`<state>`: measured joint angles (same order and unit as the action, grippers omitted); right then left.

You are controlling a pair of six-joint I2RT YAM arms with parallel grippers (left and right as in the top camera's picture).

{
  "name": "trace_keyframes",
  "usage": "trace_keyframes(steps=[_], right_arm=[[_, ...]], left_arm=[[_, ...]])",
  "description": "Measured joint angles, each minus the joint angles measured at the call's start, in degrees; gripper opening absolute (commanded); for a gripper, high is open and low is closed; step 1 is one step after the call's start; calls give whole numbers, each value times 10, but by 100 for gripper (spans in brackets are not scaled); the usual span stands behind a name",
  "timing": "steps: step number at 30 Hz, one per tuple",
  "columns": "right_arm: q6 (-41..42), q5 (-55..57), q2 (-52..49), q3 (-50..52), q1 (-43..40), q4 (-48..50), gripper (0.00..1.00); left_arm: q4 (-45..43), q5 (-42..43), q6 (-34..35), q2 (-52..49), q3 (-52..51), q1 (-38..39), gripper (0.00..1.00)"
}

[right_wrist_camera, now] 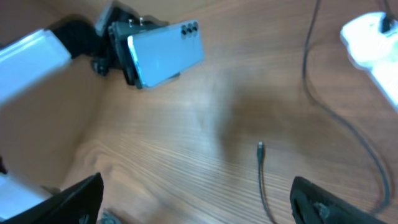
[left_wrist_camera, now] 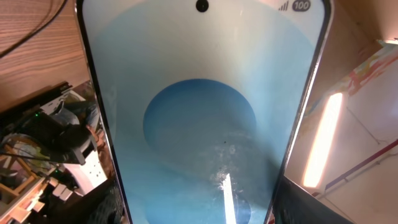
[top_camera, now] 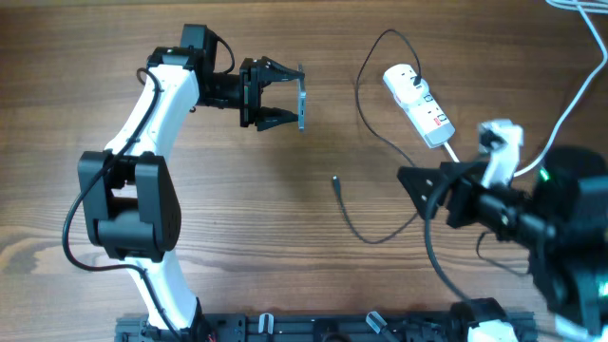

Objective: Plug charger to phone and switch on socket

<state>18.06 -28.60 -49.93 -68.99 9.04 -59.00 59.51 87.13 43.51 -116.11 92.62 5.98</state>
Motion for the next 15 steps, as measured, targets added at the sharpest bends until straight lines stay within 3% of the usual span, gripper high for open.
trace_keyframes(steps=[4,8,12,15], right_arm=[[0,163,-164,-156,161,-83,95],[40,330,-296,-244,307,-78,99],[103,463,-382,-272,388,-32,95],[137,483,-401,-272,396,21,91]], left_arm=[[-1,0,2,0,0,0,66],[0,0,2,0,0,0,66],[-1,0,2,0,0,0,66],[-1,0,2,0,0,0,66]])
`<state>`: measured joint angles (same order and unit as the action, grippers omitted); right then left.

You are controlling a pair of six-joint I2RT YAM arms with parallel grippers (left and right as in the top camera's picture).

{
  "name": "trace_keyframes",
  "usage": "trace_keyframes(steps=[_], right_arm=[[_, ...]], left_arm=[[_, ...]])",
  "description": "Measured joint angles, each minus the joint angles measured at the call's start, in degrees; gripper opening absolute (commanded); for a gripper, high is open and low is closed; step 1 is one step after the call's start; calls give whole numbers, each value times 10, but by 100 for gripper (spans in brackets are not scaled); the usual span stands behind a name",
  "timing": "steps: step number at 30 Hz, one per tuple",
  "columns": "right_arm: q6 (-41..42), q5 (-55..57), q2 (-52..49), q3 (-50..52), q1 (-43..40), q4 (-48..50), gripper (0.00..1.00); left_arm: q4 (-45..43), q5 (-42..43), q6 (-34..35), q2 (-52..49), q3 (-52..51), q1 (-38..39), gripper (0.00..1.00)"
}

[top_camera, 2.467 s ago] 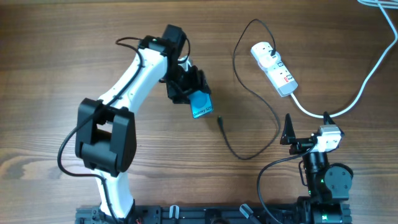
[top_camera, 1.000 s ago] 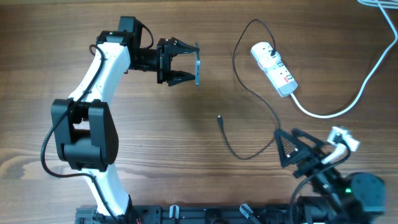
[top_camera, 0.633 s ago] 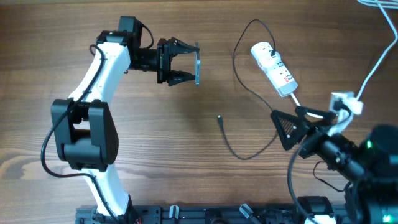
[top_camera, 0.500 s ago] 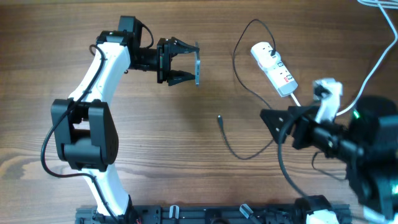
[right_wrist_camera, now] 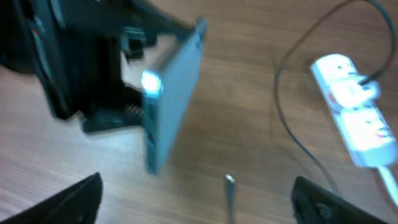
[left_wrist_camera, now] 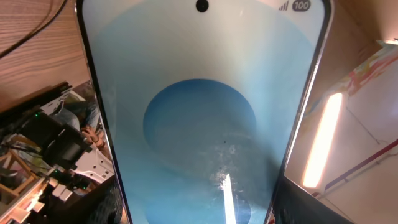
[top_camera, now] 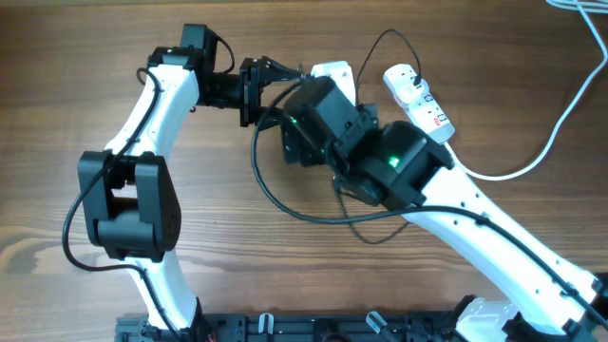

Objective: Plug charger to phone and switch on socket

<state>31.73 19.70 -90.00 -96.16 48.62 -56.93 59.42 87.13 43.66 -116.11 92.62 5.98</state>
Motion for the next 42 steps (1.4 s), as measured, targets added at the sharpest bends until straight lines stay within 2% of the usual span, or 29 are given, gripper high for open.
trace_keyframes(steps=[2,6,9,13,17,20,21,30,42], right_arm=[[4,-8,-1,-1,0,37,87],[11,-13,-6,-5,2,52,85],[26,3,-30,-7,3,58,79],[34,18,-63,-7,3,69,78],[41,44,-75,-7,3,73,66],[43,50,-75,-7,3,78,52],[43,50,-75,-7,3,80,50],[43,50,-75,-7,3,80,44],[43,59,-75,-7,3,86,43]], left_arm=[[0,-1,0,0,0,0,66],[0,-7,0,0,0,0,66],[0,-9,0,0,0,0,66],[0,-9,0,0,0,0,67],[0,-9,0,0,0,0,66],[0,-9,0,0,0,0,66],[0,-9,0,0,0,0,66],[0,-11,0,0,0,0,66],[0,-11,0,0,0,0,66]])
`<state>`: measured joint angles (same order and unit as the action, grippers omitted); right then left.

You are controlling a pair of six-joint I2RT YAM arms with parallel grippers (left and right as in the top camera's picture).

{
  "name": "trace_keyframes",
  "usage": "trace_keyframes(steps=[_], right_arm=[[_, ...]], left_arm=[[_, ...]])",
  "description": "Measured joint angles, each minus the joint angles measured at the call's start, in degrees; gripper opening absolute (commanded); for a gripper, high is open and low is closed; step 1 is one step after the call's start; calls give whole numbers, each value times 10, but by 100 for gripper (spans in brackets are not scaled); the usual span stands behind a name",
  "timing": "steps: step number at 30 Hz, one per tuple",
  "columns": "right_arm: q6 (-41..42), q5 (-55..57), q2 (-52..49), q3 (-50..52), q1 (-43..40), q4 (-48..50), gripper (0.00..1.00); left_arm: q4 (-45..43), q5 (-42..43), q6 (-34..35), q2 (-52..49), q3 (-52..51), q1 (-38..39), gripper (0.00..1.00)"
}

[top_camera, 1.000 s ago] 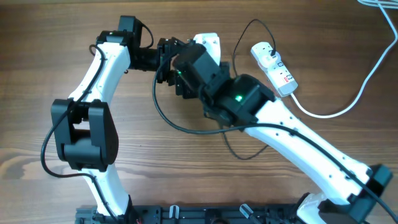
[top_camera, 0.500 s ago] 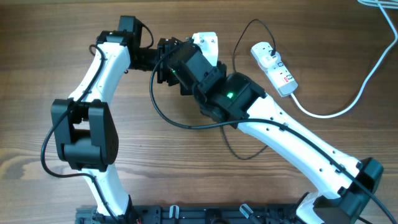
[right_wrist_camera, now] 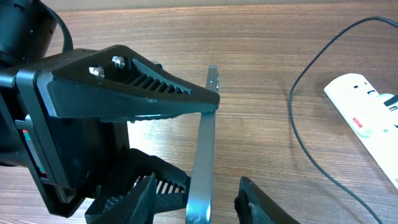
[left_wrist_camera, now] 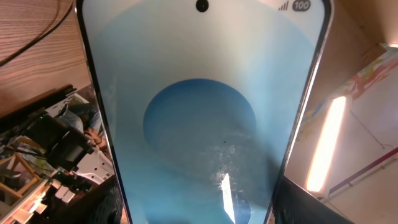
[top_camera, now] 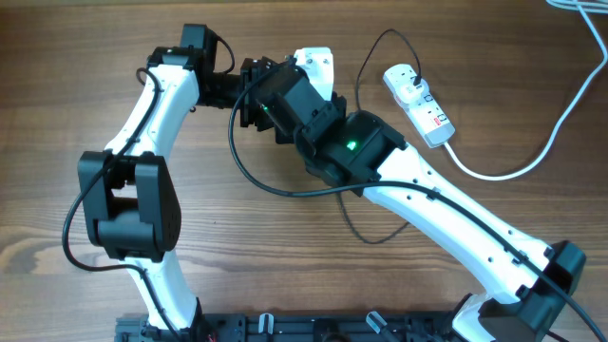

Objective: Plug charger to phone and switch on socket

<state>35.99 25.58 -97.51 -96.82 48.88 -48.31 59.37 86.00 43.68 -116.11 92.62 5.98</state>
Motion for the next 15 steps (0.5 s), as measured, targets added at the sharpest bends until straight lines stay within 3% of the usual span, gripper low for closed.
trace_keyframes(steps=[5,15], right_arm=[[0,0,-1,0,0,0,42],[-1,0,-9,0,0,-3,27]], left_arm=[[0,0,0,0,0,0,66],[0,0,0,0,0,0,66]])
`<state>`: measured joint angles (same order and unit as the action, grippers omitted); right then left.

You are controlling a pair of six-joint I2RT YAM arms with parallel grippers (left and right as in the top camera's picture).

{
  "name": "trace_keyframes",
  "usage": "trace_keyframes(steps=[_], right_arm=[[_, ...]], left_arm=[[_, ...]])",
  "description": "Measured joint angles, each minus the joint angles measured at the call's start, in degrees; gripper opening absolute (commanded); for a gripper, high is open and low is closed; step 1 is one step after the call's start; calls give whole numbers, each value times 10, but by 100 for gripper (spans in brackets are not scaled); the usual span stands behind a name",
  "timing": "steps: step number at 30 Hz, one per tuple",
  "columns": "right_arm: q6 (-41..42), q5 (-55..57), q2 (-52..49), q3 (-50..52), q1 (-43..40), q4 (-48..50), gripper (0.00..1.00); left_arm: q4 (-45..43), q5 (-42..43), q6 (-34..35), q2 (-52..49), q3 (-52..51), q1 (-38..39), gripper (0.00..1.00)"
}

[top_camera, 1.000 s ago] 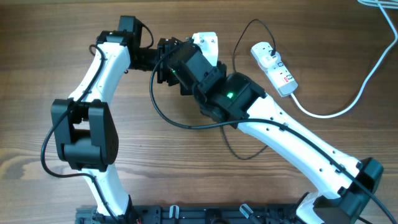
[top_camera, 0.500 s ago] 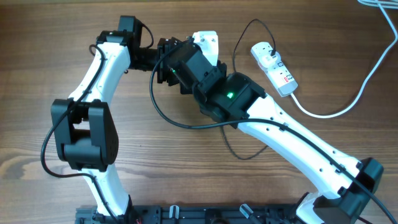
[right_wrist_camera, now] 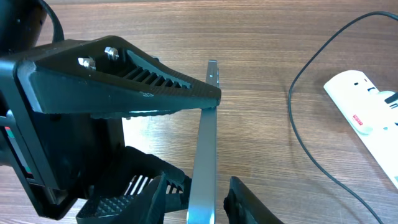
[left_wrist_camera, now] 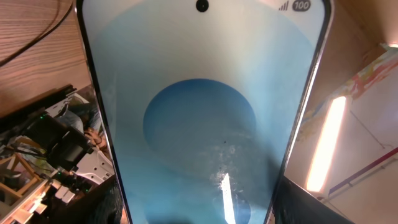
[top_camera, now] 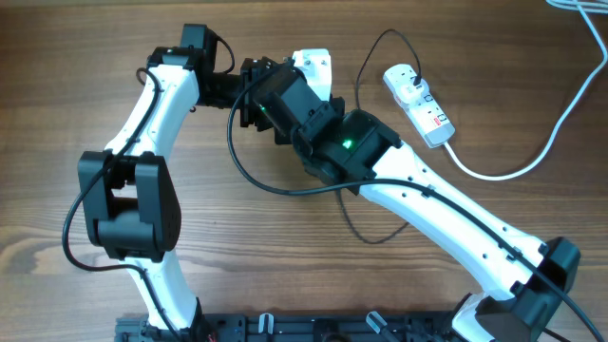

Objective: Plug charger to phone and switch on socket

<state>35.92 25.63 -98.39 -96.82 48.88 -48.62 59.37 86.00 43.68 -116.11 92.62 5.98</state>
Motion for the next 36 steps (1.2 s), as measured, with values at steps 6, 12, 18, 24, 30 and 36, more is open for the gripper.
trace_keyframes(steps=[6,12,18,24,30,36], right_arm=[[0,2,0,0,0,-1,13],[7,6,0,0,-1,-2,4],[40,6,0,0,-1,-2,5],[204,30,0,0,0,1,5],[424,55,7,0,-1,-1,5],[570,42,42,0,0,-23,5]], left_arm=[[0,0,0,0,0,0,66],[0,0,0,0,0,-2,69],[0,0,2,0,0,-2,78],[0,5,4,6,0,-2,92],[0,7,4,6,0,-2,78],[0,7,6,6,0,-2,64]])
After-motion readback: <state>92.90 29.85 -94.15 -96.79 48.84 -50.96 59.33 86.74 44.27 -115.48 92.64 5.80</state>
